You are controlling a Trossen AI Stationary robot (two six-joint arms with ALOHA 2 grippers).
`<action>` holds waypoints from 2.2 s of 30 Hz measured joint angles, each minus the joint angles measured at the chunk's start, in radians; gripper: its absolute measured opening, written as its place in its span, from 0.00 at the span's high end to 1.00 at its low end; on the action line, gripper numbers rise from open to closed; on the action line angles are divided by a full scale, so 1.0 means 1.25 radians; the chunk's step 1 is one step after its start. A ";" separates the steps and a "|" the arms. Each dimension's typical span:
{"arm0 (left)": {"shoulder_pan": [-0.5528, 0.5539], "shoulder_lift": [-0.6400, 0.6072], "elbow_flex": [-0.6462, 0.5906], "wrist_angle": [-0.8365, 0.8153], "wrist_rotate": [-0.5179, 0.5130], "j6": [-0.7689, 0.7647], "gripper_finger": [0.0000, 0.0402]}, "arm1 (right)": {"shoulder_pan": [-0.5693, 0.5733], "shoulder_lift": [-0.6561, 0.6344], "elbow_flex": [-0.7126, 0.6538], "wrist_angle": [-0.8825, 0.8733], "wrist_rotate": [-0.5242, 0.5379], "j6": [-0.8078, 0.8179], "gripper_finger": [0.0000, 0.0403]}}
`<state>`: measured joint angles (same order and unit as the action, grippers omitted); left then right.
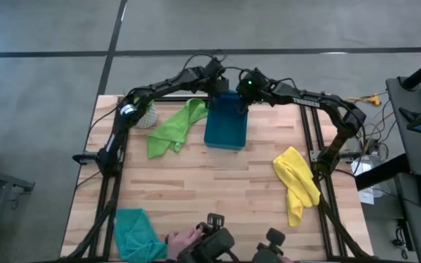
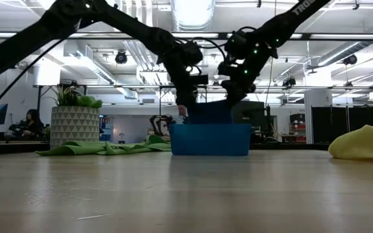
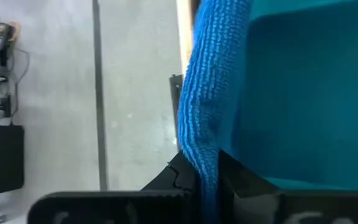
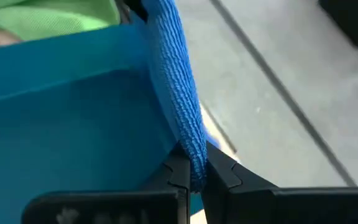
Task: Fold microfiber towels
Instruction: Put the blue microfiber cloth into the blue bin
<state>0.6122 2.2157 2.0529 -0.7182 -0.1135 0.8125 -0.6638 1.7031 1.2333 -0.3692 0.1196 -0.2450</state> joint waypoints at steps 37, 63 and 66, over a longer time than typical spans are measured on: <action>-0.055 -0.021 -0.119 -0.070 0.127 -0.145 1.00 | 0.062 -0.013 -0.124 0.019 -0.101 0.109 0.97; -0.045 -0.021 -0.120 -0.019 0.048 -0.142 0.91 | 0.028 0.013 -0.117 0.044 -0.074 0.196 0.94; -0.037 -0.021 -0.120 -0.015 0.040 -0.142 0.82 | 0.016 0.014 -0.109 0.036 -0.074 0.196 0.91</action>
<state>0.5665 2.1895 1.9024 -0.7367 -0.0637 0.6346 -0.6443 1.7203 1.0970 -0.3245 0.0265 0.0006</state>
